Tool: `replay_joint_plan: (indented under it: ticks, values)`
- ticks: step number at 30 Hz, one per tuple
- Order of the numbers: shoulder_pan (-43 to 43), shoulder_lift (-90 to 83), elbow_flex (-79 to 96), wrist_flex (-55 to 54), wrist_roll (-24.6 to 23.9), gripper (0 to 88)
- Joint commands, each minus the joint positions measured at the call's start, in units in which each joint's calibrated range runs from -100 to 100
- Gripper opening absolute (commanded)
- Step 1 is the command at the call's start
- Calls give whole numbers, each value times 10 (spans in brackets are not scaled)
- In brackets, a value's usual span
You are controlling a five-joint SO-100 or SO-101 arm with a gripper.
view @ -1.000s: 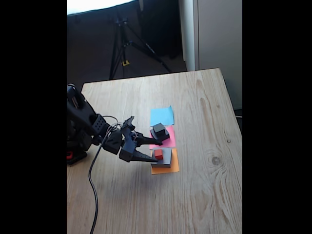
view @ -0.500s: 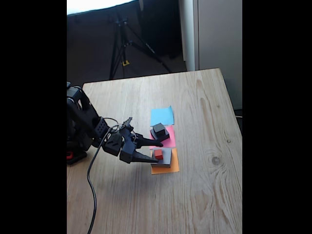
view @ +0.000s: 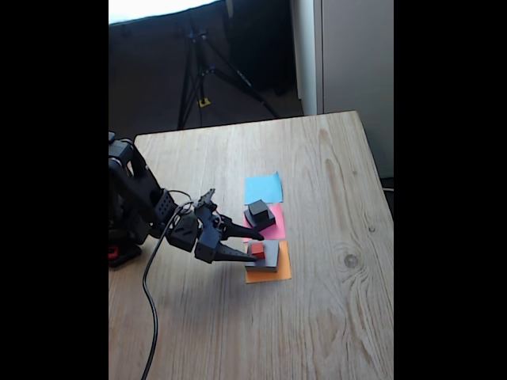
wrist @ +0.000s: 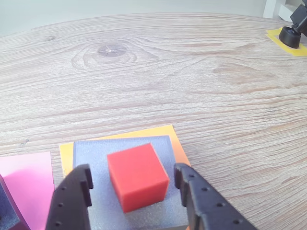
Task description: Tower of hanoi
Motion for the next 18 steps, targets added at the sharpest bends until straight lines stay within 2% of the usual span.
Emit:
replay_joint_plan:
  ticks: [1, 18]
  values:
    - [-9, -7, -1, -16, 9, 144]
    - [-18, 1, -3, -27, 9, 101]
